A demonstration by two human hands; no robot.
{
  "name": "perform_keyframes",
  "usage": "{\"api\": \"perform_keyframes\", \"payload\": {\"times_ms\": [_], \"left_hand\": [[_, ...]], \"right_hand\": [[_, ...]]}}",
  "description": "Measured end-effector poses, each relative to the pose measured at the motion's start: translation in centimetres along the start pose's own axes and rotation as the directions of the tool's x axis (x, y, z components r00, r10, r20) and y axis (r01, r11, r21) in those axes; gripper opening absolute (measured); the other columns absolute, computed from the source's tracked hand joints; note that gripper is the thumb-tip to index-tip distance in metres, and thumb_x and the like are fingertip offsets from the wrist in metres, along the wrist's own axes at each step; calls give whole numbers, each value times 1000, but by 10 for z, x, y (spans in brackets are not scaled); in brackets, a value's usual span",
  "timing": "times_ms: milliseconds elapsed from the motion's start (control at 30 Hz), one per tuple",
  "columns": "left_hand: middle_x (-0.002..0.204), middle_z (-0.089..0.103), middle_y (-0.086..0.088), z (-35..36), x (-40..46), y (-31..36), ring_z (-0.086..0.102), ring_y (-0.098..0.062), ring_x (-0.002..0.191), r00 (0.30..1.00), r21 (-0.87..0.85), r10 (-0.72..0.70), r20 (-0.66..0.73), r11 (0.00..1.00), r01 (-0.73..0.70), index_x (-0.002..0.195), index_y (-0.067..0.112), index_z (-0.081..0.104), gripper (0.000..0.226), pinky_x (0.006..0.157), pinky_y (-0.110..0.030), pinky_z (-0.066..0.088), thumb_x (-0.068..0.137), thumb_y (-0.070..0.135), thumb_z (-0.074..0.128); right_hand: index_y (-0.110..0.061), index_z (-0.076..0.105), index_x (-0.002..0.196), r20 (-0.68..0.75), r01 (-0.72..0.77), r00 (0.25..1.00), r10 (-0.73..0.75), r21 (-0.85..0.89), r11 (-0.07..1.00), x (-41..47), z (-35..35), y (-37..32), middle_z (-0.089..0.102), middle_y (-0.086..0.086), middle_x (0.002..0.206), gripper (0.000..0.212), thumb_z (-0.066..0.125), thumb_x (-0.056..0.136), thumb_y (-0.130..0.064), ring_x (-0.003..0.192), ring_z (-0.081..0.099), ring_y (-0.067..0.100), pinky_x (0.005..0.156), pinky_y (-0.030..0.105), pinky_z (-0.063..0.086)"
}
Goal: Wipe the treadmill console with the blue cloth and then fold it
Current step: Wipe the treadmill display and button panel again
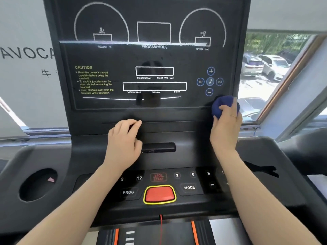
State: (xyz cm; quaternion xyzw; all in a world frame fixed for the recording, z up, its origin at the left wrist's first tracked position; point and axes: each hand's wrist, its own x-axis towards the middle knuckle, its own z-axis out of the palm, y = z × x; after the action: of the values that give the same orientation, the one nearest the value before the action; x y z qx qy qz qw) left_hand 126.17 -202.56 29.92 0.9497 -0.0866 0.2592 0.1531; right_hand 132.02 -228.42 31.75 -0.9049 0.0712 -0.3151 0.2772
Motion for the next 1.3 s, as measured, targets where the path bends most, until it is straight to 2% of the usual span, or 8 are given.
{"api": "perform_keyframes", "payload": {"times_ms": [233,367,567,733,833,1000,1200,1300], "left_hand": [[126,58,-10,-13,-7,-25,50,-21,117,999,-185,49,-1,981,-48,124,1,55,57,97,-43,44,75,14,31],[143,39,-2,-28,-14,-56,33,-11,132,995,-197,-82,-64,978,68,137,5,42,61,110,-21,22,77,9,37],[149,2,10,-50,-8,-109,0,1,136,932,-358,-356,-70,881,309,148,11,9,73,101,3,-5,84,-8,41],[155,13,5,-61,16,-131,11,-4,140,858,-698,-508,74,588,408,148,15,12,57,114,-17,5,95,0,29],[151,29,7,-65,28,-146,27,-6,137,860,-797,-481,172,445,408,147,19,26,50,116,-33,20,97,13,26],[139,38,16,-78,26,-156,37,0,126,889,-862,-379,256,326,388,144,22,30,46,106,-23,30,101,12,19],[137,50,6,-75,25,-176,47,-3,123,897,-856,-340,281,335,395,141,20,38,41,97,-17,42,102,15,26],[138,48,12,-79,26,-179,47,1,122,908,-860,-301,292,333,387,137,27,42,41,100,-22,40,103,16,22]], "right_hand": [[0,57,113,10,317,948,-317,21,948,-16,41,-75,32,14,150,31,64,82,1,132,32,46,98,48,42],[-6,61,116,60,578,813,-579,23,815,-40,71,-130,40,12,146,48,73,70,2,130,36,43,109,42,27],[-13,61,122,138,805,569,-811,111,583,-80,110,-206,40,6,147,54,75,71,-3,135,30,38,109,49,21],[-18,56,130,176,937,341,-923,19,350,-75,123,-217,37,4,149,47,54,84,-12,136,27,35,112,47,17],[-19,55,131,102,910,412,-906,-101,402,-48,117,-222,37,7,149,52,56,80,-7,133,33,37,111,49,20],[-12,51,134,-45,748,652,-757,-125,652,-54,128,-251,36,14,148,56,57,80,-3,132,28,44,108,50,26],[-16,51,134,207,960,280,-937,-86,268,-77,134,-238,36,10,149,56,44,80,-7,133,29,42,111,51,22],[-17,55,131,173,960,266,-948,-135,245,-45,125,-248,41,10,146,57,55,75,-5,131,36,40,109,50,27]]}}
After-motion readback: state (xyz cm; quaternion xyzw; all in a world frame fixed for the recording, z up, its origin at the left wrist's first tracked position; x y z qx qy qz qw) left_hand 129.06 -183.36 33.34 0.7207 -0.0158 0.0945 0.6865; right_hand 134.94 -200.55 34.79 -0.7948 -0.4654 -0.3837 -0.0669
